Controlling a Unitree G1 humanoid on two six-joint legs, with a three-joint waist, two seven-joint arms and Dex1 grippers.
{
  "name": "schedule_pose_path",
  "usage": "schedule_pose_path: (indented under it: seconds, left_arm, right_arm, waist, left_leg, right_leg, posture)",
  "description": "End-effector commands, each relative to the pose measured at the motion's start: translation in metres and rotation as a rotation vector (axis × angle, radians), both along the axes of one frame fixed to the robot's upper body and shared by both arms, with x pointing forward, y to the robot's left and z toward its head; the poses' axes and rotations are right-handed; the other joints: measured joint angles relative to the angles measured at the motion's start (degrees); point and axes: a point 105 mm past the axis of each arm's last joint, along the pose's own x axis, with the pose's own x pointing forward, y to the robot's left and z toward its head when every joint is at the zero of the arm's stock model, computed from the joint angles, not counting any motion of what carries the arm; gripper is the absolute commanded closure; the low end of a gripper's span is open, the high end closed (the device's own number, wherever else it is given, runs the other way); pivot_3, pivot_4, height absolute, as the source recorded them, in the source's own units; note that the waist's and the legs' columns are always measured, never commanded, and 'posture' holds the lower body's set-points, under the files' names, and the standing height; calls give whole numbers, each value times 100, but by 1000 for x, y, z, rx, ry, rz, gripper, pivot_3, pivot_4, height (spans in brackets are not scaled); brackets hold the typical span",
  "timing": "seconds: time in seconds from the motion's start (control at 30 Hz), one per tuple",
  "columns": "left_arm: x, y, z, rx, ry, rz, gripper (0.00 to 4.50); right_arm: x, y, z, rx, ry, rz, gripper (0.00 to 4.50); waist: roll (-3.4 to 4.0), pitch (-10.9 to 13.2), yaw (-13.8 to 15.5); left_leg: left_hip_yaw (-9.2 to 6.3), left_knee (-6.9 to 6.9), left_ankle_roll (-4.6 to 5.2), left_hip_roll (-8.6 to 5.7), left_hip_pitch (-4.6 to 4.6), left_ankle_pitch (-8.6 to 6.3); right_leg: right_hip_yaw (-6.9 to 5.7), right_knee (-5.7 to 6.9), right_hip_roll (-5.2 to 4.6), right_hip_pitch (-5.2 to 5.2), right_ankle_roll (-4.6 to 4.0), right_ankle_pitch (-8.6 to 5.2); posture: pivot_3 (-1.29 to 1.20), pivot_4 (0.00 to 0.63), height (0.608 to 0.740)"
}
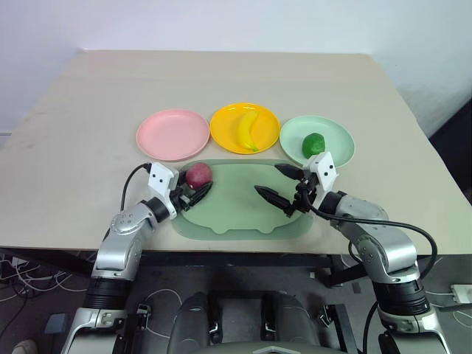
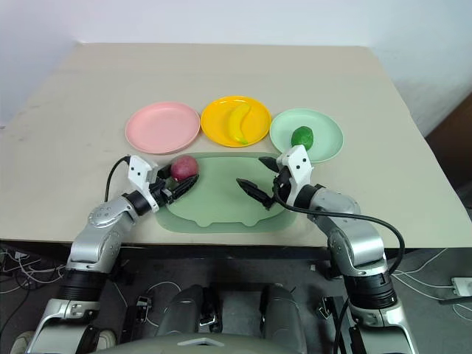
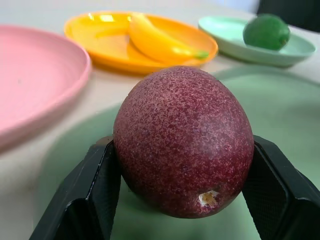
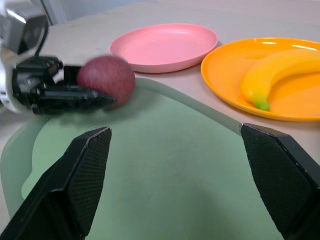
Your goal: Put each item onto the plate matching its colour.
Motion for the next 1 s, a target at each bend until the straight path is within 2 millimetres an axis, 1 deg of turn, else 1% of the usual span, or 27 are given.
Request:
schedule_pose_path:
  seconds: [0.03,0.1,0.2,0.3,0.4,0.47,0.57,0.67,0.83,0.9,0.93,0.97,1.0]
  left_arm:
    - [1,16,33,-25,-133,78,1478]
    - [7,27,43,-45,-146,149,1478]
    - [18,34,52,-51,-147,217,1478]
    - [34,43,65,-129,-118,297,1478]
    - [52,49,63,-158,-42,348,1478]
    - [64,51,59,-111,3,385,1478]
    - [74,57,49,-61,63,435,1478]
    - [79,58,42,-36,97,444,1478]
    - [82,53,44,-54,97,424,1478]
    - [80,51,44,-64,100,406,745]
    - [79,51,43,-56,100,408,490]
    - [79,51,42,-55,102,404,127]
    - [78,51,43,-60,101,401,56]
  right_arm:
    - [-3,-1,11,9,-47,8,136]
    - [-2,1,10,12,-46,11,136]
    - [-2,4,10,14,-43,18,136]
    - [0,5,10,13,-42,23,136]
    - [1,5,9,1,-38,27,136]
    - [2,4,9,-8,-39,27,136]
    - [4,3,10,-13,-41,18,136]
    - [5,2,10,-14,-40,9,136]
    - [3,1,9,-15,-37,1,136]
    - [3,0,9,-16,-38,-6,136]
    - [3,0,9,-16,-40,-9,136]
    - [3,-1,9,-16,-40,-12,136]
    - [3,-1,10,-16,-41,-15,136]
  waist:
    - [0,0,0]
    - [0,0,5]
    - [-2,1,19]
    - [-4,0,25]
    - [-4,0,9]
    - [-5,0,6]
    - [-6,1,2]
    - [-6,1,-3]
    - [-7,1,3]
    - [-7,1,5]
    - [-7,1,3]
    - [-7,1,0]
    - [-7,1,-3]
  left_leg:
    - [0,0,0,0,0,0]
    - [0,0,0,0,0,0]
    - [-11,5,1,-1,0,0]
    - [-17,9,3,-3,-1,-1]
    - [-18,10,3,-7,0,0]
    - [-18,10,2,-8,0,1]
    - [-17,9,2,-9,0,1]
    - [-16,9,2,-9,0,1]
    - [-16,10,1,-8,0,1]
    - [-16,10,1,-8,0,1]
    - [-16,10,1,-8,0,1]
    - [-16,10,1,-8,0,1]
    - [-16,10,1,-9,0,1]
  right_leg:
    - [0,0,0,0,0,0]
    - [0,0,0,2,0,0]
    - [-9,0,0,11,0,0]
    - [-13,0,-2,16,1,0]
    - [-14,0,0,19,2,0]
    - [-15,1,3,18,2,0]
    - [-15,1,4,18,3,0]
    - [-15,2,5,16,4,0]
    - [-15,3,4,17,4,0]
    - [-15,3,4,17,4,0]
    - [-15,3,4,17,4,0]
    - [-15,3,4,17,4,0]
    - [-15,3,4,17,4,0]
  posture:
    - [0,150,695]
    - [0,150,695]
    - [0,150,695]
    - [0,150,695]
    - [0,150,695]
    - [0,150,695]
    - [0,150,695]
    - [0,150,695]
    - [0,150,695]
    - [0,150,695]
    - [0,150,695]
    - [0,150,695]
    - [0,150,695]
